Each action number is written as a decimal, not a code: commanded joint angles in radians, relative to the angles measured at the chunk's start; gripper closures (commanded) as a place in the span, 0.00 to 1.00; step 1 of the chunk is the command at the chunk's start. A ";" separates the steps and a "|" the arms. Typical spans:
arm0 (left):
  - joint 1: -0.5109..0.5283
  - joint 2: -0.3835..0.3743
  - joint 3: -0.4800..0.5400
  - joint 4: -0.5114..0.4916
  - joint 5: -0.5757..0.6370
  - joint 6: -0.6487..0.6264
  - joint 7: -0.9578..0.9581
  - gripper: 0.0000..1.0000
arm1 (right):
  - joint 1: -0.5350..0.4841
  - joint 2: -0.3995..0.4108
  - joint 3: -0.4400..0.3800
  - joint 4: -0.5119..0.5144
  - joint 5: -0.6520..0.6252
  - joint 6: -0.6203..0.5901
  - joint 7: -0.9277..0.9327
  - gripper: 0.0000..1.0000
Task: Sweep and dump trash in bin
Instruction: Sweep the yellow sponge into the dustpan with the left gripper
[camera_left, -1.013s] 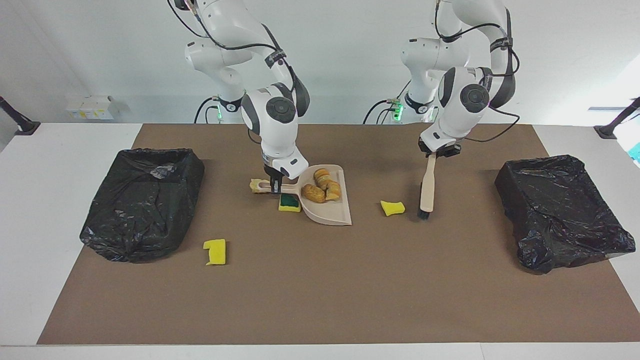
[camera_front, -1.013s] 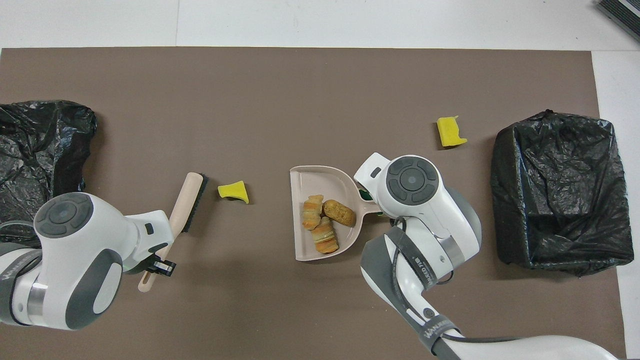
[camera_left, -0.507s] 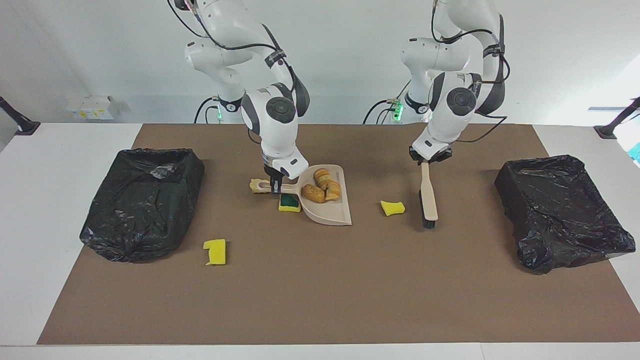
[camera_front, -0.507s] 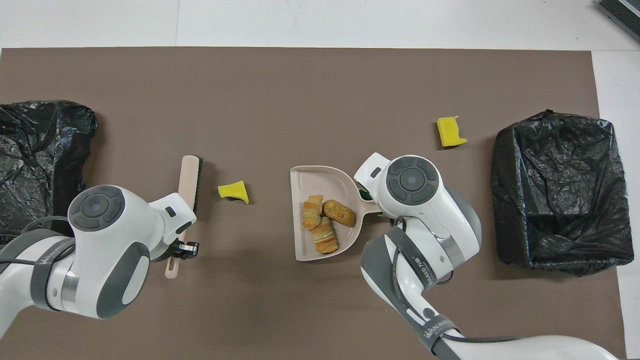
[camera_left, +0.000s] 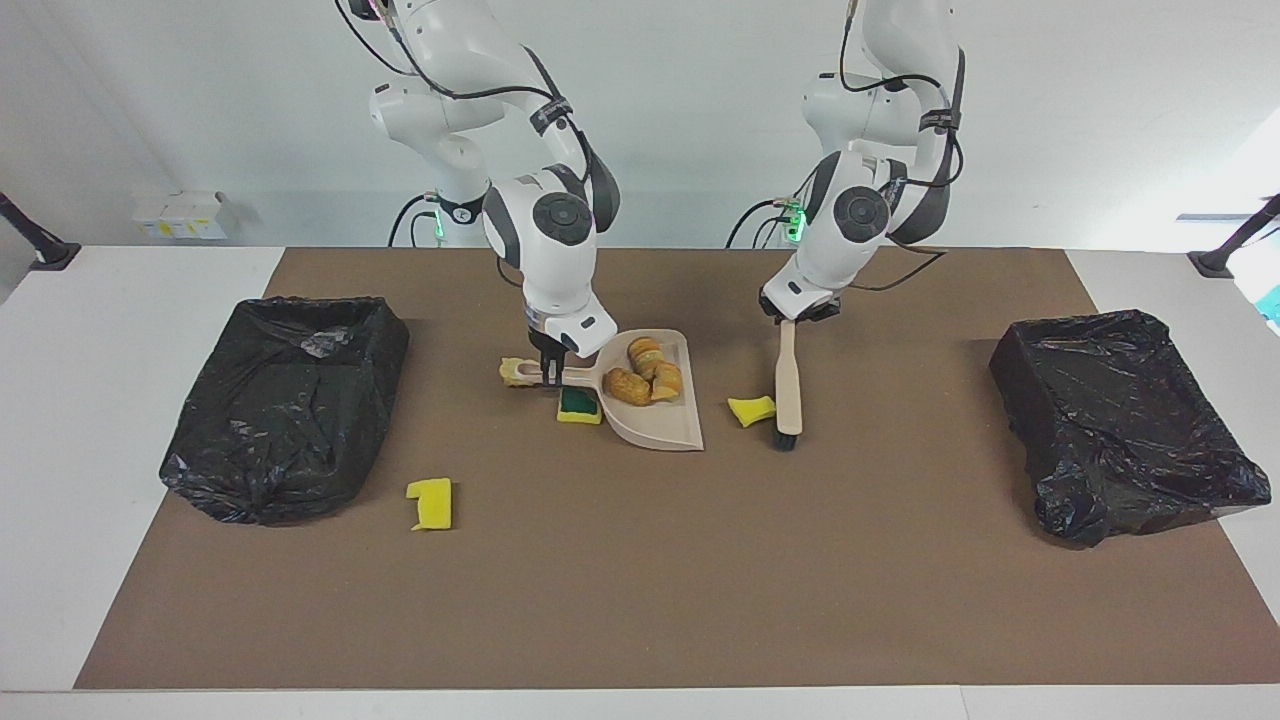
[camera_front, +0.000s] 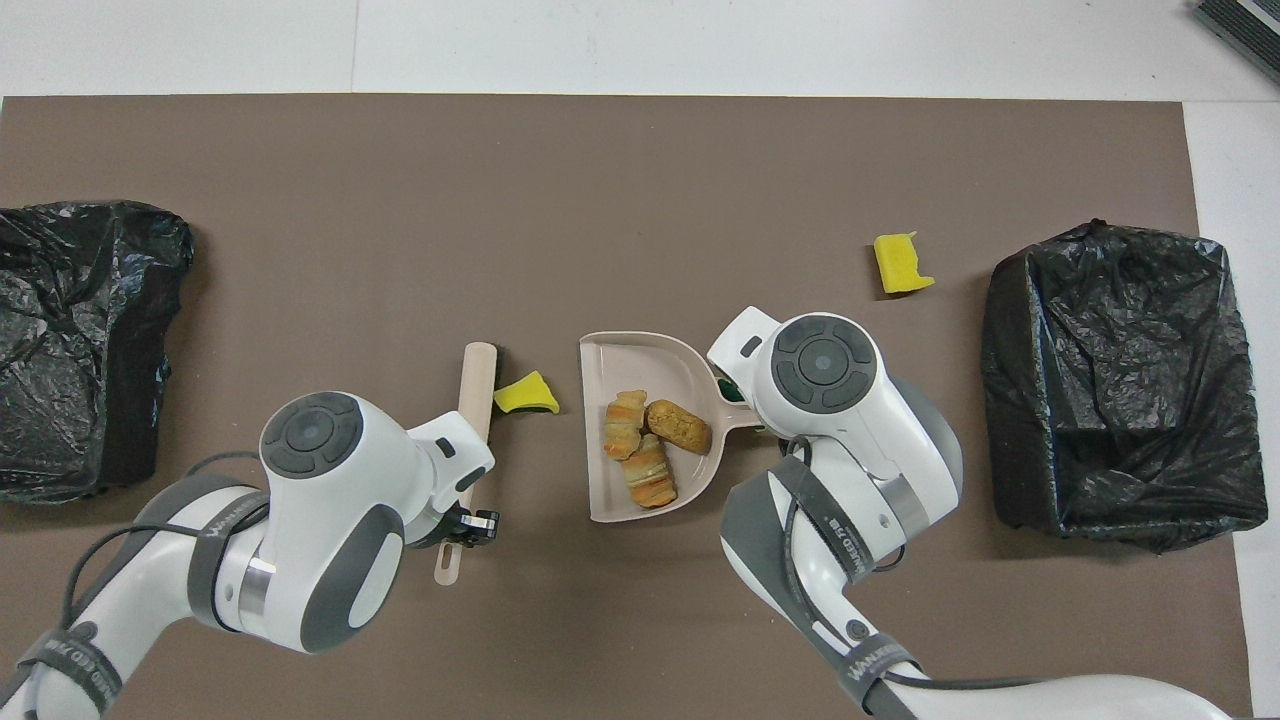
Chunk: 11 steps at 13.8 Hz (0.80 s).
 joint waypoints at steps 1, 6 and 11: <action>-0.135 0.008 0.010 0.009 -0.097 0.072 -0.164 1.00 | 0.005 -0.024 0.008 -0.029 -0.024 0.008 0.068 1.00; -0.241 0.015 0.007 0.041 -0.242 0.159 -0.329 1.00 | 0.036 -0.006 0.008 -0.028 -0.024 0.023 0.148 1.00; -0.238 0.021 0.013 0.057 -0.231 0.124 -0.346 1.00 | 0.022 0.004 0.008 -0.016 -0.024 0.023 0.134 1.00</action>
